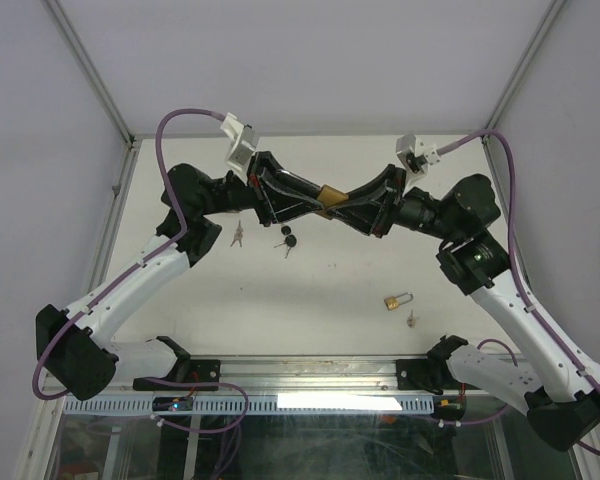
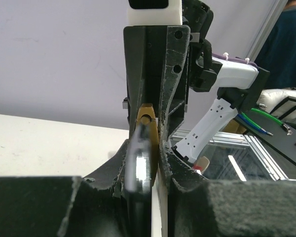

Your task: Unlock with the key

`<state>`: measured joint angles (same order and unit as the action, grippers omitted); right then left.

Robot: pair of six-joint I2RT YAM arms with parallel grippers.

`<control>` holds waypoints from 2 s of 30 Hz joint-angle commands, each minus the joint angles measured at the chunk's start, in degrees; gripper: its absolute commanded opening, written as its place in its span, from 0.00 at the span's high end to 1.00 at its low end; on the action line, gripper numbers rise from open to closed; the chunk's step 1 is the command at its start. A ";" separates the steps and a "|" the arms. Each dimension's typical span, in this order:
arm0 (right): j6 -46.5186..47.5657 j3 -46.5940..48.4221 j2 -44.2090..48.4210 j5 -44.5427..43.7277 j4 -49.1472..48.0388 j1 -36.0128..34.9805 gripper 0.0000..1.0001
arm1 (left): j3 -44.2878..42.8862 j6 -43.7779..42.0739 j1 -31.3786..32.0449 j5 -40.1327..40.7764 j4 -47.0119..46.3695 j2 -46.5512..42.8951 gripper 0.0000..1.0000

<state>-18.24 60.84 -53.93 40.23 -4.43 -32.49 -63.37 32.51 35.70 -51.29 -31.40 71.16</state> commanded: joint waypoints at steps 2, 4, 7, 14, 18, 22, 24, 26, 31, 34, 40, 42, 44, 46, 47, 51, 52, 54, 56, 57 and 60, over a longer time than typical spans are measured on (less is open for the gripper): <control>-2.90 2.20 -0.56 3.98 -7.18 0.34 1.00 | -2.13 1.29 0.78 0.04 -5.84 -1.17 1.00; -4.15 1.36 -0.41 4.39 -9.62 0.27 1.00 | -2.40 1.60 0.80 -0.32 -5.95 -0.88 1.00; -6.88 -1.05 1.04 3.23 -13.54 0.48 1.00 | -2.42 1.79 0.85 -0.09 -5.57 -0.42 1.00; -13.12 -4.76 3.57 -1.59 -13.02 1.84 1.00 | -0.34 0.27 0.34 0.73 -3.91 -1.66 0.61; -14.62 -4.66 4.10 -1.42 -10.11 2.45 1.00 | -0.30 -2.06 -1.00 -0.38 -1.71 -2.48 0.69; -15.53 -4.45 4.87 -0.93 -7.75 3.17 1.00 | -0.80 -6.48 -3.30 -3.90 2.41 -3.43 0.76; -15.56 -4.13 4.99 -0.17 -6.07 3.89 1.00 | -0.97 -10.70 -4.25 -5.02 5.08 -4.60 0.73; -15.45 -3.50 4.77 0.68 -3.16 4.66 1.00 | -1.87 -16.88 -4.81 -5.68 8.97 -6.09 0.69; -19.38 -3.48 3.71 3.07 -2.76 6.46 1.00 | -4.91 -33.72 -4.90 -7.87 21.41 -8.28 0.90; -21.14 -2.92 2.72 4.10 -2.70 7.22 1.00 | -5.34 -40.94 -4.87 -10.85 25.23 -8.72 1.00; -32.12 -1.14 -4.37 7.49 1.84 10.99 1.00 | -4.84 -64.40 -4.42 -12.75 33.72 -11.41 1.00; -37.10 -2.10 -7.03 8.01 3.50 12.37 1.00 | -5.10 -68.11 -4.33 -11.80 33.95 -12.01 1.00; -42.58 -4.44 -9.23 7.99 2.86 13.92 0.89 | -6.01 -67.63 -4.33 -10.94 34.50 -11.91 1.00; -46.73 -7.04 -10.97 7.77 -0.06 14.94 0.48 | -6.63 -63.17 -4.26 -9.63 35.24 -11.62 1.00; -47.33 -7.53 -11.61 7.27 -0.40 15.14 0.32 | -6.58 -59.62 -4.33 -8.72 35.31 -11.57 1.00; -38.54 -4.93 -12.81 1.37 10.83 15.98 0.01 | -4.67 -43.79 -4.31 -4.29 36.34 -12.10 1.00; -34.54 -3.52 -12.88 -0.46 16.49 16.02 0.00 | -4.31 -41.40 -4.32 -2.36 37.55 -12.17 1.00; -28.66 -1.43 -12.82 -3.04 22.25 16.20 0.00 | -3.71 -39.94 -4.49 1.84 41.31 -12.16 1.00; -25.28 -0.32 -12.34 -4.96 25.42 16.24 0.00 | -3.05 -39.11 -5.07 8.08 45.19 -11.99 1.00; -23.94 0.02 -11.95 -5.77 26.72 16.25 0.00 | -2.88 -38.53 -5.63 10.99 46.95 -11.67 1.00; -21.07 0.04 -10.60 -7.41 29.04 16.21 0.00 | -1.29 -37.56 -8.01 19.67 50.44 -11.42 1.00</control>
<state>-46.65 57.67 -67.94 37.15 19.03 -16.40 -65.73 -9.50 30.48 -45.95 15.59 60.73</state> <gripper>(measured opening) 0.995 0.082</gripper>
